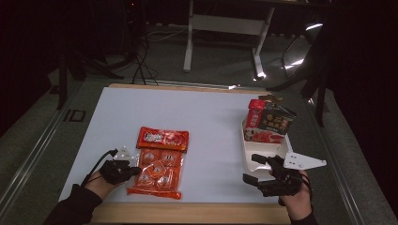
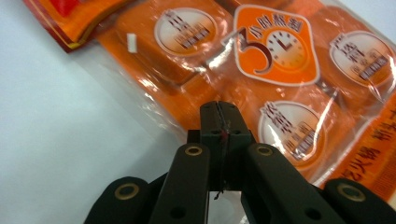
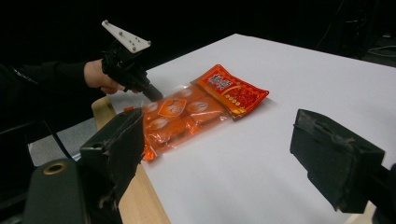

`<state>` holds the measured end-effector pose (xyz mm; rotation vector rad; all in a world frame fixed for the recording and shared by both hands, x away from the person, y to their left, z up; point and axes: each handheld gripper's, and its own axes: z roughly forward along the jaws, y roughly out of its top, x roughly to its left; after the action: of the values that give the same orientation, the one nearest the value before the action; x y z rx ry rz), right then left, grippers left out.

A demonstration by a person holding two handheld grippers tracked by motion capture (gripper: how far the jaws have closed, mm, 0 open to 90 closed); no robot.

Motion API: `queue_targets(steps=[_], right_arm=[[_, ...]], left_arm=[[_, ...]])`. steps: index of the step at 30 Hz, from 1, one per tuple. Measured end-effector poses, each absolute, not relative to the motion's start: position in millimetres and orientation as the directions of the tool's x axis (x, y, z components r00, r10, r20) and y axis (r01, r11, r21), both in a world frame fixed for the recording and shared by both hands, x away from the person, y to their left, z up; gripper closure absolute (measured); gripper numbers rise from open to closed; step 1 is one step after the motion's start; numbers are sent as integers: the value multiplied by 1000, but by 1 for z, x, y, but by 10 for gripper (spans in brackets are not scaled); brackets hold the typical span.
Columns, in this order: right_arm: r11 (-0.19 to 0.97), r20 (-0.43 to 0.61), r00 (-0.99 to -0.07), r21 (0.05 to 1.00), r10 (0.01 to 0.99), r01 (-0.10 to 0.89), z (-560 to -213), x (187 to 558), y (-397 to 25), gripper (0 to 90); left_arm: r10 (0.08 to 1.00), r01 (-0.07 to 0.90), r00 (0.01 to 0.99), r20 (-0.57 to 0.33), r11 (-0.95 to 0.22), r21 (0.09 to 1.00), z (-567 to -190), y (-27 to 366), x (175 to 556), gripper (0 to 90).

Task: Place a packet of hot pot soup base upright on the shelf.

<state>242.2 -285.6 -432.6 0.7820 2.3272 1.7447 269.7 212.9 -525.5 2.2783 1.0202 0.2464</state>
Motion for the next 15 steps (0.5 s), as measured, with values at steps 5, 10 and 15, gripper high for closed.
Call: queue_targets(steps=[5, 10, 15], right_arm=[[192, 204, -856, 925, 475, 327, -433, 242, -287, 177], [194, 203, -858, 925, 472, 326, -433, 242, -286, 176], [196, 203, -857, 924, 474, 328, -434, 242, -286, 177]], left_arm=[[767, 624, 638, -70, -462, 630, -526, 219, 281, 900], [778, 638, 623, -82, -445, 629, -533, 216, 292, 900], [773, 636, 630, -79, -455, 623, -533, 206, 294, 900]])
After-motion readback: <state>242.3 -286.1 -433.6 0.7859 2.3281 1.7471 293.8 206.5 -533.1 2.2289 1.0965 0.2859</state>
